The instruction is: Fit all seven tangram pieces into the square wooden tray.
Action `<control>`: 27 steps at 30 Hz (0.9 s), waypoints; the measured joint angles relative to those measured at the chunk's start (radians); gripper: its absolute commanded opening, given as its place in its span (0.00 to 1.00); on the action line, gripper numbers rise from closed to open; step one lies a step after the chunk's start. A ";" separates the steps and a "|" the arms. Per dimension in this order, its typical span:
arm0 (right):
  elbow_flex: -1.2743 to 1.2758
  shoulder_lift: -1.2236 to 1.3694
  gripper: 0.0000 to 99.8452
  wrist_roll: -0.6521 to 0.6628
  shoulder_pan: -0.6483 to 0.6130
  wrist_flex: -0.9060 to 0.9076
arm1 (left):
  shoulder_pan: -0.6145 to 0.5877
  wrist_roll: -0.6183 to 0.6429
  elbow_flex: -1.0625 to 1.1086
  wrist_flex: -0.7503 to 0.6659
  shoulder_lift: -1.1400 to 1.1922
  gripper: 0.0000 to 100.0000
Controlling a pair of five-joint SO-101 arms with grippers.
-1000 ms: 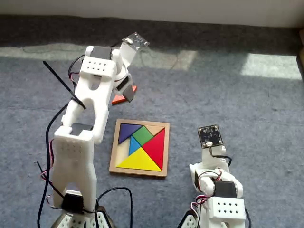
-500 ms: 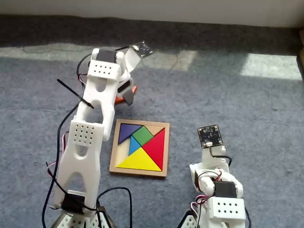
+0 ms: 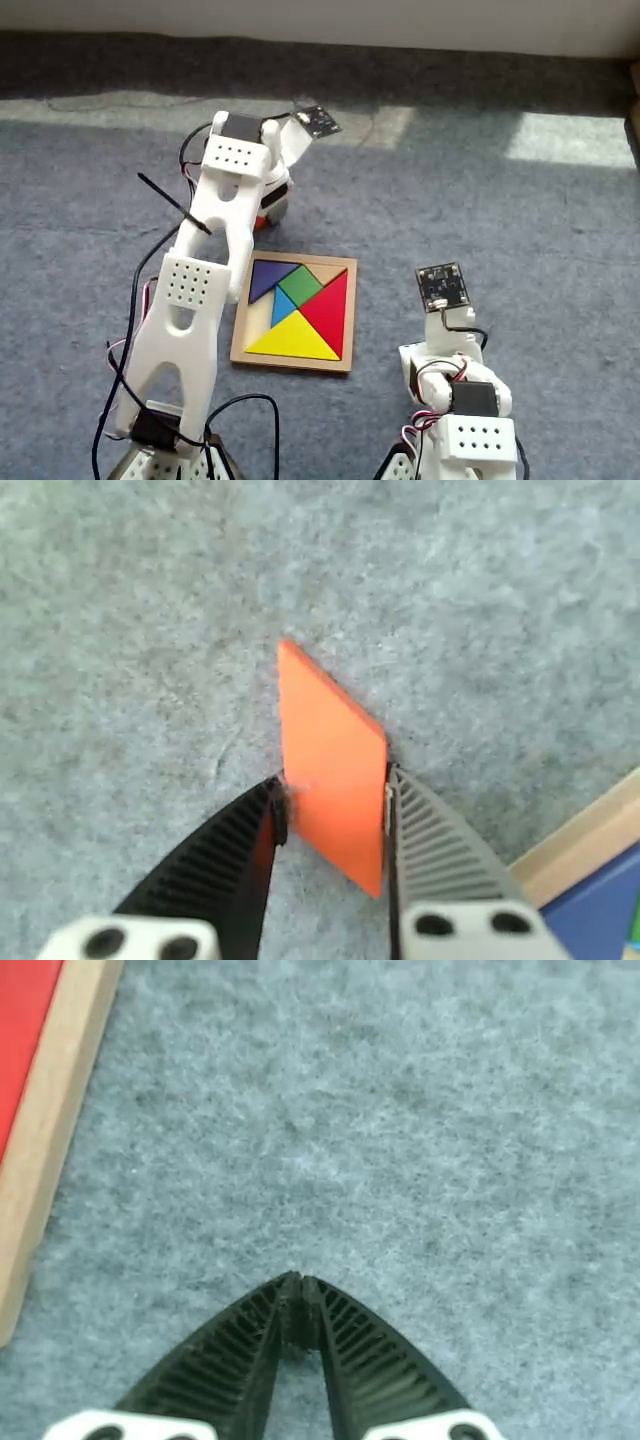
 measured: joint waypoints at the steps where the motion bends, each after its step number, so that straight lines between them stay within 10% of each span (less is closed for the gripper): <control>1: 0.000 0.000 0.01 0.000 0.000 0.000 | 0.000 0.000 -0.002 0.003 0.000 0.05; 11: 0.000 0.000 0.01 0.000 0.000 0.000 | -0.003 0.180 0.080 0.018 -0.184 0.04; 27: 0.000 0.000 0.01 0.000 0.000 0.000 | 0.204 0.226 1.057 -0.017 -0.937 0.04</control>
